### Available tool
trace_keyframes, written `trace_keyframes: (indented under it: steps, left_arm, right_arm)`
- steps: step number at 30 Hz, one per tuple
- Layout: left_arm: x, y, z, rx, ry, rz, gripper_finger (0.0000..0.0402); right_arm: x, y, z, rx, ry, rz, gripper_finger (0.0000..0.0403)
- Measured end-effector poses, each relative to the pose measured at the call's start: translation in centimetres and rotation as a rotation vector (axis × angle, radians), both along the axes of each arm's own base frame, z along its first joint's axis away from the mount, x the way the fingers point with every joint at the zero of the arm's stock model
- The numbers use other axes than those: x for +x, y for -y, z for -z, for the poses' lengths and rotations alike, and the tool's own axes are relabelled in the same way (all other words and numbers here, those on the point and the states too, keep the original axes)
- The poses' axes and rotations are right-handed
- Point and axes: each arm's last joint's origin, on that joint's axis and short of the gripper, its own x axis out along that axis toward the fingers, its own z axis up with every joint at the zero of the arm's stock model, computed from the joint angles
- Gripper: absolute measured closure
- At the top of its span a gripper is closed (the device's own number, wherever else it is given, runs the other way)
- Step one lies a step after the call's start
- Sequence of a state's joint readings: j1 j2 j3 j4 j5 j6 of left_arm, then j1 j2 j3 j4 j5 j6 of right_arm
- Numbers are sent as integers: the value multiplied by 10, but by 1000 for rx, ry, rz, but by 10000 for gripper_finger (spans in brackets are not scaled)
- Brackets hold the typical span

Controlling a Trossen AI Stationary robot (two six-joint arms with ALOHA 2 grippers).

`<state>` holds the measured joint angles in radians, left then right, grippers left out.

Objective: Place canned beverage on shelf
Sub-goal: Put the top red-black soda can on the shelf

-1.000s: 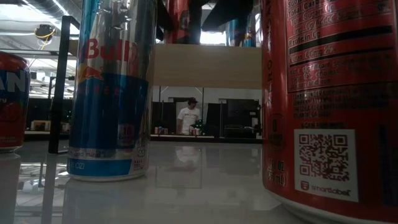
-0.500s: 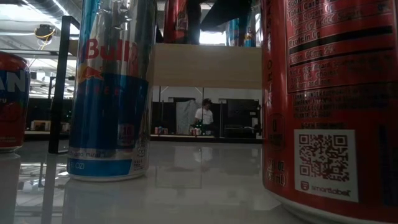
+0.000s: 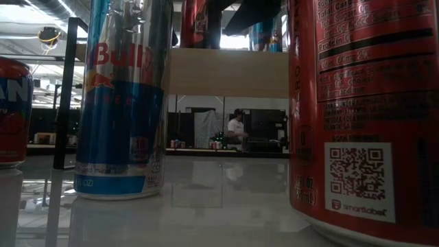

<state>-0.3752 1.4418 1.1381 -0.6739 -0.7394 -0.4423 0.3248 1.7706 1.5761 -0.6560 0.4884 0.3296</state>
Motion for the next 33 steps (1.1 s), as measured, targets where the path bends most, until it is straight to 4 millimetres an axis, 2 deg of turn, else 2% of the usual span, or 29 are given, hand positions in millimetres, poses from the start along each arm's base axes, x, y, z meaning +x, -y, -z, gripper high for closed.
trace_keyframes:
  steps: [6, 18, 33]
  left_arm:
    - [0, -2, -1, 54, 22, -39, 95]
    - [-2, -3, -1, 88, 11, -56, 95]
    - [-5, -7, 0, 177, -4, -102, 95]
  right_arm:
    - [0, 1, -1, -42, 7, 9, 17]
    - [12, -4, 15, -93, -22, -48, 17]
    - [14, -6, 13, -74, -2, -99, 17]
